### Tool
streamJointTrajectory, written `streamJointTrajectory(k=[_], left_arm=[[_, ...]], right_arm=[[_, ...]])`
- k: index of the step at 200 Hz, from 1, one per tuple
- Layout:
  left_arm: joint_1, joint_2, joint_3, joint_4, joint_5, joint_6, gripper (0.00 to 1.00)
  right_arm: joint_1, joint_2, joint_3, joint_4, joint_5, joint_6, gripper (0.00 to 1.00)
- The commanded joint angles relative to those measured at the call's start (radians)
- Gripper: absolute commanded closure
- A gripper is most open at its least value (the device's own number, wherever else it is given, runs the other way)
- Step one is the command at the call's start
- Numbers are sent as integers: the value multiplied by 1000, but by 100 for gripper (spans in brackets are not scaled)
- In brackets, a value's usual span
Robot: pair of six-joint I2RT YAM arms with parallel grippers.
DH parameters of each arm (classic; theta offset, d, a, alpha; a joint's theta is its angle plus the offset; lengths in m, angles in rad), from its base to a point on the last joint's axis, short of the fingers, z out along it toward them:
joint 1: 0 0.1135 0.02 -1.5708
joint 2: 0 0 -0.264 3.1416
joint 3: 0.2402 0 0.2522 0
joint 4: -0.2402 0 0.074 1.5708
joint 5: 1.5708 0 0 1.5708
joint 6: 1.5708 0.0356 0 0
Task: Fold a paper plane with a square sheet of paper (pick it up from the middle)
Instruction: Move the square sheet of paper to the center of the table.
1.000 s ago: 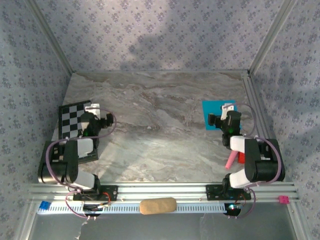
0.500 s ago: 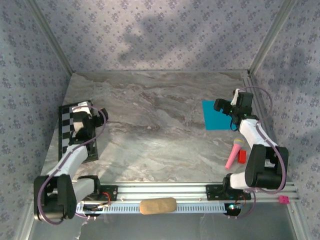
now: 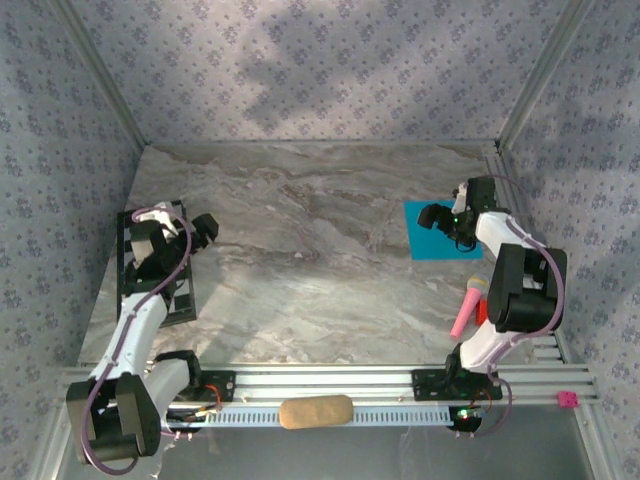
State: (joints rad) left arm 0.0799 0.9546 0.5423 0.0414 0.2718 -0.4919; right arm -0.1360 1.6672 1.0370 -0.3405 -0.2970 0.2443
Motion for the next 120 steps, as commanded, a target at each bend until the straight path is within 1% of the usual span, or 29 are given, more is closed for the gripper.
streamJointTrajectory(k=[1, 17, 30, 57, 72, 106, 110, 120], left_arm=[[-68, 8, 39, -43, 122, -9, 0], [-134, 26, 64, -82, 105, 24, 0], [-175, 42, 81, -108, 91, 47, 0], [-230, 61, 95, -141, 57, 71, 0], [-241, 60, 96, -153, 46, 75, 0], [-244, 60, 99, -168, 33, 87, 0], [-244, 60, 102, -170, 33, 88, 0], [-245, 61, 104, -179, 33, 90, 0]], right_arm=[[0, 38, 53, -94, -14, 7, 6], [4, 59, 69, -108, -23, 6, 7], [13, 81, 82, -126, 1, 12, 7], [40, 131, 112, -175, 52, 20, 8], [61, 165, 135, -212, 88, 16, 8], [115, 211, 146, -256, 107, 21, 9], [124, 215, 181, -268, 108, 24, 10], [153, 224, 202, -312, 111, 25, 10]])
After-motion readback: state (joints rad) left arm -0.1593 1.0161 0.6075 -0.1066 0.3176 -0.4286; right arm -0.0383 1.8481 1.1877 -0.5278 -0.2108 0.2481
